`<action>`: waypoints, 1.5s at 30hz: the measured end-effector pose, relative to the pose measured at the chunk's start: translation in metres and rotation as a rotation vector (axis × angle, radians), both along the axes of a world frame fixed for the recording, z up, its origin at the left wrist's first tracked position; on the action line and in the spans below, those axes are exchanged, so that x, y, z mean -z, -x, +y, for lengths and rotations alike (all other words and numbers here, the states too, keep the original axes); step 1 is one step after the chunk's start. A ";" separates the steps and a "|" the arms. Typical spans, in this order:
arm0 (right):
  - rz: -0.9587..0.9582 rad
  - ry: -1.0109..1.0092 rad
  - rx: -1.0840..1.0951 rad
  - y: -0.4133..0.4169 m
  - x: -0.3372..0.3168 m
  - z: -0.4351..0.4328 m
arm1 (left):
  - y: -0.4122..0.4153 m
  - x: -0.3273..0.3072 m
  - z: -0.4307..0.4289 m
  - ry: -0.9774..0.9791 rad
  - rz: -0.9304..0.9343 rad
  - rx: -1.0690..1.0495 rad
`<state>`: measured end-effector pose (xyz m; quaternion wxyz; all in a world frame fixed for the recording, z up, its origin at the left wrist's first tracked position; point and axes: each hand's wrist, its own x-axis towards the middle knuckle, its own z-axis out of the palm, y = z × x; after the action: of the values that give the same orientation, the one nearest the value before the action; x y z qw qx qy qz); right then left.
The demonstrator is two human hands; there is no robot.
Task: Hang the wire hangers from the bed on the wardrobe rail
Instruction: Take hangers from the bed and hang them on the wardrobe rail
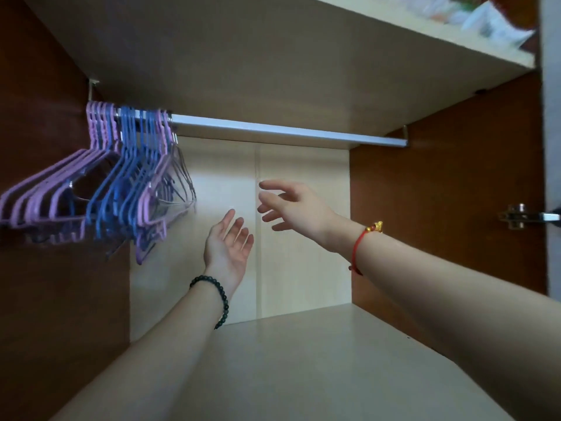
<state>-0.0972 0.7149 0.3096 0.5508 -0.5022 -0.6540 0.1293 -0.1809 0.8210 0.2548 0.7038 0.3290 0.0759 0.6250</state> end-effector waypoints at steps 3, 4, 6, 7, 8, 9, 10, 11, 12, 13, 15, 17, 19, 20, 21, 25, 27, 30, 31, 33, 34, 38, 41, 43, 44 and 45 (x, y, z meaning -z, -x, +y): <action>0.015 -0.026 0.136 -0.046 0.015 -0.035 | -0.039 0.014 -0.022 -0.074 0.142 0.060; 0.016 -0.031 0.190 -0.062 0.021 -0.049 | -0.054 0.019 -0.030 -0.099 0.177 0.088; 0.014 -0.044 0.296 -0.093 0.034 -0.080 | -0.086 0.027 -0.050 -0.150 0.242 0.157; 0.007 -0.049 0.354 -0.107 0.041 -0.097 | -0.104 0.031 -0.061 -0.180 0.279 0.199; -0.003 -0.051 0.409 -0.121 0.048 -0.114 | -0.121 0.036 -0.074 -0.215 0.316 0.241; -0.012 -0.050 0.462 -0.134 0.055 -0.132 | -0.138 0.040 -0.088 -0.255 0.354 0.281; -0.013 -0.047 0.514 -0.146 0.062 -0.151 | -0.154 0.045 -0.103 -0.301 0.387 0.318; 0.002 -0.044 0.562 -0.157 0.069 -0.170 | -0.170 0.049 -0.119 -0.353 0.417 0.354; 0.035 -0.042 0.605 -0.167 0.076 -0.190 | -0.185 0.054 -0.137 -0.408 0.442 0.393; 0.076 -0.042 0.642 -0.176 0.081 -0.211 | -0.199 0.059 -0.156 -0.464 0.463 0.435; 0.136 -0.041 0.723 -0.189 0.092 -0.256 | -0.225 0.069 -0.195 -0.569 0.490 0.527; 0.195 -0.050 0.801 -0.200 0.103 -0.304 | -0.248 0.078 -0.238 -0.645 0.487 0.635; 0.228 -0.062 0.888 -0.207 0.114 -0.354 | -0.267 0.086 -0.282 -0.720 0.488 0.743; 0.231 -0.065 0.936 -0.209 0.119 -0.379 | -0.274 0.091 -0.305 -0.756 0.491 0.794; 0.233 -0.070 0.985 -0.210 0.125 -0.404 | -0.280 0.096 -0.329 -0.789 0.494 0.842; 0.238 -0.092 1.171 -0.205 0.146 -0.505 | -0.292 0.118 -0.423 -0.915 0.505 0.998; 0.241 -0.106 1.253 -0.199 0.158 -0.552 | -0.292 0.128 -0.469 -0.980 0.505 1.058; 0.274 -0.127 1.357 -0.184 0.177 -0.620 | -0.288 0.146 -0.533 -1.052 0.506 1.135; 0.286 -0.135 1.389 -0.179 0.184 -0.640 | -0.286 0.152 -0.553 -1.082 0.506 1.154; 0.301 -0.150 1.459 -0.167 0.198 -0.680 | -0.283 0.165 -0.590 -1.137 0.505 1.199; 0.310 -0.161 1.494 -0.160 0.205 -0.698 | -0.281 0.173 -0.608 -1.161 0.504 1.230; 0.372 -0.196 1.626 -0.133 0.237 -0.763 | -0.276 0.203 -0.673 -1.218 0.514 1.348; 0.446 -0.225 1.709 -0.114 0.265 -0.802 | -0.270 0.227 -0.715 -1.233 0.525 1.423; 0.478 -0.233 1.774 -0.103 0.284 -0.824 | -0.264 0.244 -0.740 -1.212 0.524 1.446; 0.497 -0.238 1.802 -0.098 0.293 -0.833 | -0.262 0.252 -0.752 -1.186 0.526 1.456; 0.523 -0.249 1.828 -0.092 0.304 -0.843 | -0.260 0.261 -0.762 -1.154 0.531 1.472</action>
<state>-0.0049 -0.1278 0.0060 0.6168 -0.7112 0.1255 -0.3130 0.0791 0.0593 -0.0059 0.6092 0.7189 -0.3105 -0.1247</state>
